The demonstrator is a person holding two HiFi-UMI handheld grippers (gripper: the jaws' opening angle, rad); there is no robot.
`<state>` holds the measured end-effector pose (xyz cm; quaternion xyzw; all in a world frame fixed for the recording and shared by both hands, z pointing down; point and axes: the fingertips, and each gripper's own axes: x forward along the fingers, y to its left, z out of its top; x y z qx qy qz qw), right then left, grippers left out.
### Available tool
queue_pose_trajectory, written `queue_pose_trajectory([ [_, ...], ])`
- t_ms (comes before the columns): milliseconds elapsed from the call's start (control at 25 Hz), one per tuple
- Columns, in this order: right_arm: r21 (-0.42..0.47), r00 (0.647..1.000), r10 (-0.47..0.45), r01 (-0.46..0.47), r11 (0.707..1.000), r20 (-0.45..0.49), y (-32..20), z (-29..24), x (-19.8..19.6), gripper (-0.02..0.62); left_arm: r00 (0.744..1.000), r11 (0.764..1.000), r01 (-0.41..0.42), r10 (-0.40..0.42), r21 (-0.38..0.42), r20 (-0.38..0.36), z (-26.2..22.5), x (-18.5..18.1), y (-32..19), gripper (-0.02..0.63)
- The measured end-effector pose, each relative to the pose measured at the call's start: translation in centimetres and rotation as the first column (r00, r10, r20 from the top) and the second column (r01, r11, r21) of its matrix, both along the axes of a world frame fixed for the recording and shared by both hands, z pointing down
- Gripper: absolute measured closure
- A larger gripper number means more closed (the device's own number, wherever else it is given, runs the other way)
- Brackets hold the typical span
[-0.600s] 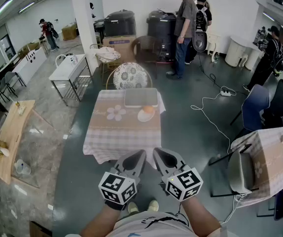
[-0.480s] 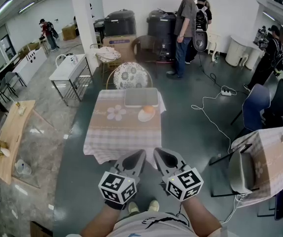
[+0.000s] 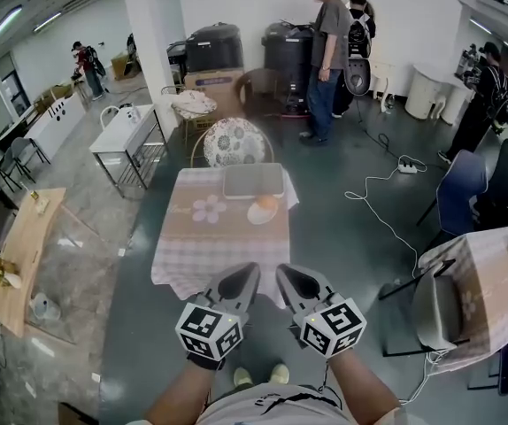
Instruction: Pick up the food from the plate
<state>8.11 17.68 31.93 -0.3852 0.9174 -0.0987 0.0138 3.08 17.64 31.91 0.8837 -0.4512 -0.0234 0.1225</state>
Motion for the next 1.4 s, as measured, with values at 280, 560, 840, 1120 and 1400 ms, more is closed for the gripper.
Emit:
queue_pose_trajectory([
  [280,0.025,1.0,-0.007,0.006,1.0,0.024,-0.6,-0.4,1.3,0.58,1.0,1.0,0.029,-0.029,0.003,0.002,0.0,0.4,-0.9,0.6],
  [560,0.011,0.999,-0.015,0.015,1.0,0.044,-1.3,0.5,2.2,0.58,0.999,0.998,0.049,-0.049,-0.024,0.016,1.3,1.1,-1.1,0.6],
  [840,-0.01,0.999,-0.011,0.012,1.0,0.036,-3.5,1.4,1.7,0.58,0.999,0.999,0.046,-0.045,-0.029,0.019,2.0,0.9,-3.4,0.6],
  [1120,-0.036,1.0,-0.001,0.001,0.999,0.005,-8.6,3.0,-0.4,0.58,0.999,0.999,0.035,-0.034,-0.036,0.021,3.6,-0.9,-8.7,0.6],
  [1400,-0.073,0.999,0.033,-0.034,0.997,-0.011,-15.6,4.6,-3.9,0.58,0.999,0.999,-0.007,0.009,-0.049,0.044,5.2,-3.6,-15.7,0.6],
])
